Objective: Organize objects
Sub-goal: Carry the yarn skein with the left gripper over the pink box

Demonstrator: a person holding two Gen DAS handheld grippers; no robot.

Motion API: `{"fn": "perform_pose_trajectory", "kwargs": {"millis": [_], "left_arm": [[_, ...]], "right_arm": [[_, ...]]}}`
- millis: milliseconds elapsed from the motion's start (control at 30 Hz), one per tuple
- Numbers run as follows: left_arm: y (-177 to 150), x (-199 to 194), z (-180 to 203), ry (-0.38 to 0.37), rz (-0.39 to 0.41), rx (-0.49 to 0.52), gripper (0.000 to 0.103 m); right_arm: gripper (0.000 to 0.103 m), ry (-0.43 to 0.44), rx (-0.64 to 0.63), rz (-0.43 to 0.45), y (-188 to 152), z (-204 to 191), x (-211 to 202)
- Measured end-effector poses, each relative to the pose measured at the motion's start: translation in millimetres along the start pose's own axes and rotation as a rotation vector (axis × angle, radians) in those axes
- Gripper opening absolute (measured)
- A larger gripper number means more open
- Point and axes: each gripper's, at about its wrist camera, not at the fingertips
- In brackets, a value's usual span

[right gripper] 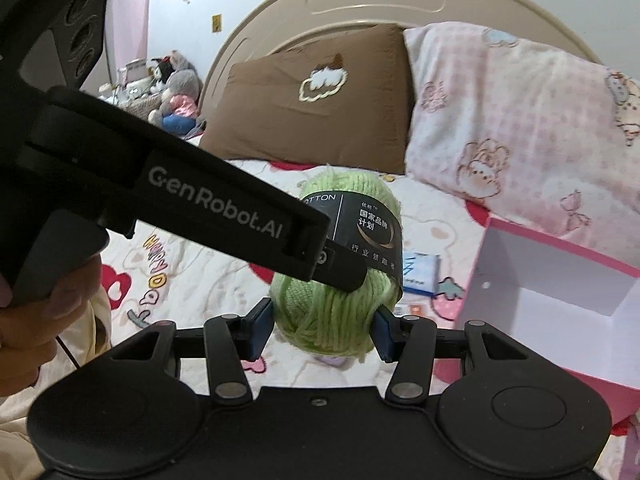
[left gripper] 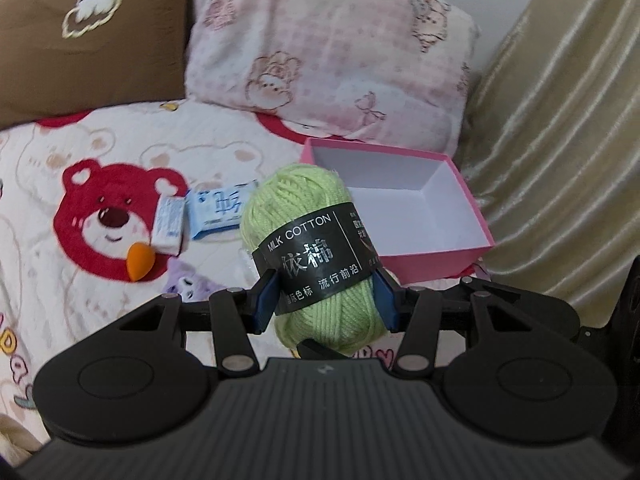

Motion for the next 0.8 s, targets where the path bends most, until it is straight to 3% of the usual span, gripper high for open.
{"fn": "perform_pose_trajectory", "kwargs": {"millis": [500, 800], "left_arm": [[30.2, 36.3, 62.6, -0.066, -0.056, 0.067, 0.049], [49.6, 82.6, 86.7, -0.101, -0.085, 0.07, 0.049]], "right_arm": [[0.056, -0.128, 0.099, -0.021, 4.3, 54.3, -26.4], [0.056, -0.191, 0.14, -0.031, 1.2, 95.0, -25.9]]}}
Point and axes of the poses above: each gripper's, at about its wrist camera, not at the fingertips, and x roughly the way its jaws point, z to its right, y to its top, and after that the axes turned 9 degrees about -y, right-handed
